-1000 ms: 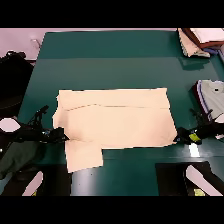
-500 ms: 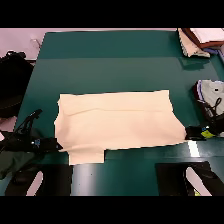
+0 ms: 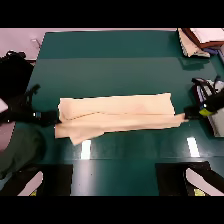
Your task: Fold the shirts.
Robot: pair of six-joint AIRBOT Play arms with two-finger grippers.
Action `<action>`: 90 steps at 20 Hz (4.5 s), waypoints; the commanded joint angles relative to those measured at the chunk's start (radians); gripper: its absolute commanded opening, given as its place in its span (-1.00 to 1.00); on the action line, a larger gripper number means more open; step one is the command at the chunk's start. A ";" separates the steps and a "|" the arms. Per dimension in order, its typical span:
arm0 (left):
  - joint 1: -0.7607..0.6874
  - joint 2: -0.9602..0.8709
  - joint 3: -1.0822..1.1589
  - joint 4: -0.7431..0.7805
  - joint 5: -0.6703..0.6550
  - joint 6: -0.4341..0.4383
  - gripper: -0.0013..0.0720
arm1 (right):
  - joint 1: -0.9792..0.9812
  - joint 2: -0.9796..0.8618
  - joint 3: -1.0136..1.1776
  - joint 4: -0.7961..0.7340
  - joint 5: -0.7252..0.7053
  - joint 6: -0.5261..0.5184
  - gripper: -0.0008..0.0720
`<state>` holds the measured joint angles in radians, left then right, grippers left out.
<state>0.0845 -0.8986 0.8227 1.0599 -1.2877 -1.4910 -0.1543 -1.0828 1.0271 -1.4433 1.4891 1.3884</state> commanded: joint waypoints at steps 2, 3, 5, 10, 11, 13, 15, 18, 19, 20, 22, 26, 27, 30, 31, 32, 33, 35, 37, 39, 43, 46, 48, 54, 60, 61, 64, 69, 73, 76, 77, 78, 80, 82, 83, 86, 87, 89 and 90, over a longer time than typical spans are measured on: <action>0.001 -0.270 0.220 0.004 0.137 0.034 -0.91 | 0.032 -0.244 0.201 0.073 -0.069 0.018 -0.93; 0.001 -0.312 0.253 0.003 0.154 0.034 -0.91 | 0.032 -0.284 0.238 0.095 -0.077 0.018 -0.93; 0.001 -0.375 0.292 0.003 0.166 0.034 -0.90 | 0.022 -0.357 0.311 0.148 -0.082 0.017 -0.93; 0.001 -0.392 0.320 0.002 0.174 0.033 0.32 | -0.080 -0.441 0.404 0.366 -0.075 -0.082 -0.01; 0.001 -0.390 0.325 -0.002 0.165 0.033 0.32 | -0.108 -0.435 0.386 0.384 -0.068 -0.104 0.01; 0.001 -0.391 0.326 -0.046 0.144 0.034 -0.43 | -0.181 -0.415 0.308 0.390 -0.066 -0.119 0.19; -0.029 -0.391 0.326 -0.074 0.155 0.036 -0.90 | -0.264 -0.414 0.209 0.419 -0.076 -0.137 0.42; -0.144 -0.392 0.326 -0.073 0.239 -0.005 -0.91 | -0.356 -0.455 0.075 0.524 -0.111 -0.185 0.41; -0.198 -0.394 0.326 -0.073 0.301 -0.023 -0.91 | -0.365 -0.472 0.039 0.566 -0.121 -0.211 0.40; -0.245 -0.397 0.327 -0.073 0.356 -0.029 -0.91 | -0.363 -0.489 0.006 0.601 -0.138 -0.226 0.39; -0.331 -0.425 0.335 -0.078 0.428 -0.063 -0.91 | -0.331 -0.517 -0.031 0.657 -0.176 -0.255 0.37; -0.455 -0.543 0.394 -0.090 0.468 -0.080 -0.91 | -0.227 -0.526 -0.022 0.736 -0.225 -0.297 -0.53; -0.476 -0.581 0.422 -0.098 0.468 -0.080 -0.91 | -0.209 -0.515 0.001 0.734 -0.212 -0.316 -0.83; -0.533 -0.678 0.501 -0.108 0.470 -0.080 -0.91 | -0.185 -0.430 0.111 0.736 -0.138 -0.316 -0.93; -0.549 -0.707 0.525 -0.114 0.470 -0.080 -0.91 | -0.175 -0.391 0.150 0.737 -0.119 -0.306 -0.93; -0.563 -0.738 0.548 -0.122 0.469 -0.080 -0.91 | -0.158 -0.347 0.194 0.737 -0.110 -0.283 -0.93; -0.578 -0.770 0.572 -0.127 0.470 -0.080 -0.91 | -0.137 -0.309 0.235 0.737 -0.106 -0.258 -0.93; -0.604 -0.820 0.605 -0.132 0.476 -0.080 -0.91 | -0.082 -0.237 0.320 0.737 -0.105 -0.215 -0.93; -0.626 -0.854 0.621 -0.141 0.494 -0.080 -0.91 | -0.016 -0.198 0.401 0.737 -0.102 -0.179 -0.93; -0.642 -0.880 0.628 -0.158 0.514 -0.080 -0.91 | 0.055 -0.180 0.469 0.737 -0.103 -0.147 -0.93; -0.647 -0.919 0.642 -0.180 0.524 -0.081 -0.91 | 0.195 -0.182 0.563 0.737 -0.132 -0.115 -0.93; -0.644 -0.919 0.665 -0.181 0.523 -0.082 -0.91 | 0.275 -0.182 0.587 0.738 -0.164 -0.111 -0.93; -0.618 -0.916 0.735 -0.145 0.439 -0.080 -0.91 | 0.319 -0.182 0.587 0.737 -0.196 -0.107 -0.93; -0.368 -0.710 0.879 0.073 0.243 -0.116 -0.91 | 0.528 -0.244 0.587 0.747 -0.342 -0.105 -0.93; -0.127 -0.413 0.884 0.169 0.238 -0.113 -0.91 | 0.909 -0.515 0.588 1.064 -0.695 -0.277 -0.03; -0.106 -0.387 0.884 0.175 0.234 -0.112 -0.91 | 0.936 -0.555 0.600 1.085 -0.695 -0.291 0.06; -0.092 -0.359 0.884 0.176 0.206 -0.093 -0.91 | 0.891 -0.570 0.595 1.025 -0.647 -0.289 0.06; -0.139 -0.362 0.866 0.169 0.188 -0.070 -0.91 | 0.592 -0.409 0.314 0.766 -0.530 -0.177 0.06; -0.204 -0.386 0.859 0.169 0.214 -0.069 -0.91 | 0.326 -0.377 0.124 0.618 -0.414 -0.082 0.54; -0.238 -0.412 0.855 0.163 0.216 -0.068 -0.91 | 0.245 -0.448 0.074 0.706 -0.393 -0.080 0.53; -0.240 -0.419 0.855 0.166 0.214 -0.067 -0.91 | 0.247 -0.480 0.075 0.742 -0.390 -0.080 0.53; -0.245 -0.421 0.855 0.162 0.213 -0.068 -0.91 | 0.262 -0.512 0.076 0.787 -0.393 -0.090 0.53; -0.245 -0.420 0.855 0.159 0.216 -0.068 -0.91 | 0.306 -0.569 0.077 0.859 -0.418 -0.107 0.52; -0.245 -0.420 0.855 0.159 0.208 -0.068 -0.91 | 0.366 -0.612 0.076 0.904 -0.473 -0.115 0.52; -0.245 -0.420 0.855 0.158 0.202 -0.068 -0.91 | 0.396 -0.629 0.082 0.931 -0.494 -0.135 0.52; -0.245 -0.420 0.855 0.159 0.203 -0.068 -0.91 | 0.484 -0.701 0.183 0.955 -0.491 -0.141 0.38; -0.245 -0.420 0.855 0.158 0.202 -0.068 -0.91 | 0.510 -0.723 0.227 0.954 -0.491 -0.141 0.34; -0.245 -0.420 0.855 0.151 0.201 -0.068 -0.91 | 0.559 -0.765 0.314 0.949 -0.506 -0.141 -0.07; -0.245 -0.420 0.855 0.143 0.201 -0.068 -0.90 | 0.575 -0.776 0.349 0.934 -0.524 -0.141 -0.43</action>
<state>-0.1608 -1.3182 1.6775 1.2137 -1.0847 -1.5589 0.3584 -1.8084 1.2770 -0.5213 0.9932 1.2518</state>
